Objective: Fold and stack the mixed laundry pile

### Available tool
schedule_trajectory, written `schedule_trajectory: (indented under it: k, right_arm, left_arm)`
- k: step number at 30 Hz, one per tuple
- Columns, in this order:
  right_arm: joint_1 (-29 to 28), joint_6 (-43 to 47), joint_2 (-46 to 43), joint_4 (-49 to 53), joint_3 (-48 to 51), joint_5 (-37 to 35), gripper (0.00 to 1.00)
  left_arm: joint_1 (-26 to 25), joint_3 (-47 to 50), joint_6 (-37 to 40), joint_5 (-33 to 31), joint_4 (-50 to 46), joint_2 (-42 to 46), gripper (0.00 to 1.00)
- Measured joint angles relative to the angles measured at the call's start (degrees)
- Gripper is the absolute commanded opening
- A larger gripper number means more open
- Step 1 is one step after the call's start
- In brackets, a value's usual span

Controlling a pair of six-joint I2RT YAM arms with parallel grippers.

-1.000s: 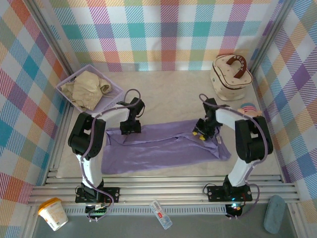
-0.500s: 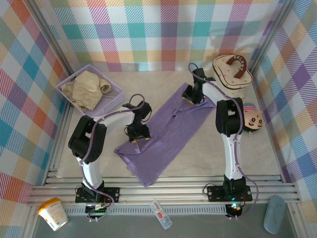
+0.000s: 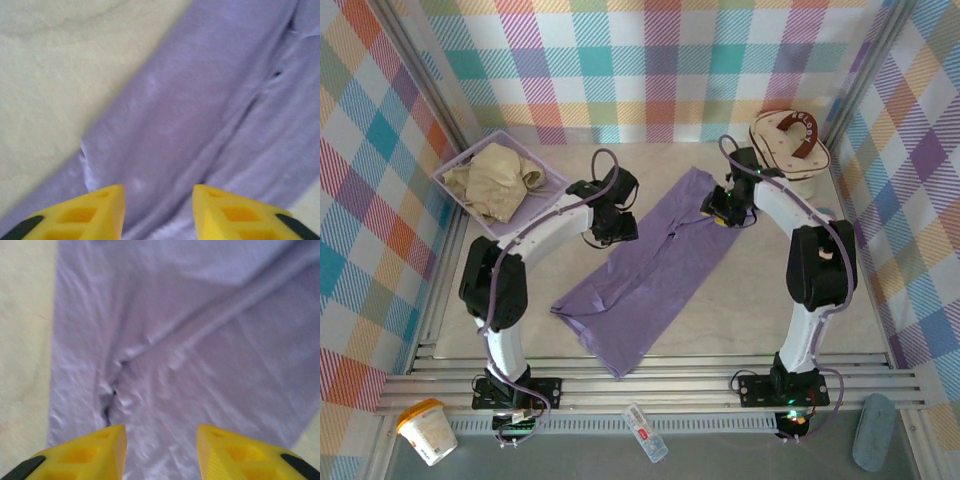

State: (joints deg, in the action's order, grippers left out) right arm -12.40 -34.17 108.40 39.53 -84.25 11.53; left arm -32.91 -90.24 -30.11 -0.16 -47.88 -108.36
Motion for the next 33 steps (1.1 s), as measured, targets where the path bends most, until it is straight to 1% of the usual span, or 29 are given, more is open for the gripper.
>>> schedule_trajectory:
  k: [2, 5, 7, 9, 12, 15, 19, 24, 25, 27, 29, 31, 33]
  right_arm:
    - [0.0, -1.01, 0.37, -0.04, 2.08, -0.35, 0.42]
    - [0.07, -2.43, 3.39, -0.28, 2.58, -1.31, 0.42]
    - [0.28, -3.43, 6.56, -0.44, 1.46, -1.84, 0.42]
    - [0.79, -4.42, 10.4, -0.42, -0.72, -2.08, 0.41]
    - [1.51, -5.49, 14.34, 0.98, -7.45, -1.53, 0.41]
    - [1.62, -6.14, 20.5, 0.72, -16.0, -0.2, 0.39]
    - [0.9, -6.97, 29.22, 0.9, -29.88, 2.6, 0.4]
    - [-0.79, -7.43, 39.54, 0.48, -46.49, 7.87, 0.4]
    - [-0.83, -7.43, 41.2, 0.52, -49.18, 8.85, 0.4]
    - [-1.14, -7.17, 43.65, 0.98, -53.46, 10.62, 0.41]
    - [-1.44, -6.23, 43.78, 2.54, -54.27, 11.02, 0.42]
    - [-1.51, -4.17, 42.32, 4.17, -53.18, 10.88, 0.43]
    - [-1.46, -1.55, 37.42, 5.77, -47.21, 9.88, 0.43]
  left_arm:
    - [0.07, -0.02, 1.86, -1.11, 0.13, -3.65, 0.28]
    - [0.11, 0.74, 3.65, -2.19, 0.15, -9.2, 0.27]
    - [0.11, 2.19, 4.31, -2.51, 0.13, -11.02, 0.27]
    - [0.11, 2.73, 4.5, -2.56, 0.26, -10.75, 0.27]
    - [0.09, 4.07, 4.42, -2.47, 0.7, -10.36, 0.27]
    - [-0.02, 5.16, 3.52, -2.03, 1.49, -9.57, 0.27]
    - [-0.59, 5.68, -0.33, -0.02, 1.75, -9.14, 0.29]
    - [-2.78, 6.21, -6.56, 4.59, 2.97, -8.46, 0.37]
    - [-3.34, 6.21, -7.43, 5.44, 3.26, -8.46, 0.4]
    - [-4.57, 6.05, -9.18, 7.17, 3.37, -8.35, 0.5]
    - [-4.94, 5.05, -9.7, 7.85, 2.6, -8.24, 0.57]
    - [-4.9, 2.78, -9.57, 7.78, 1.57, -8.13, 0.59]
    - [-4.33, -0.24, -9.05, 7.45, 1.44, -7.78, 0.59]
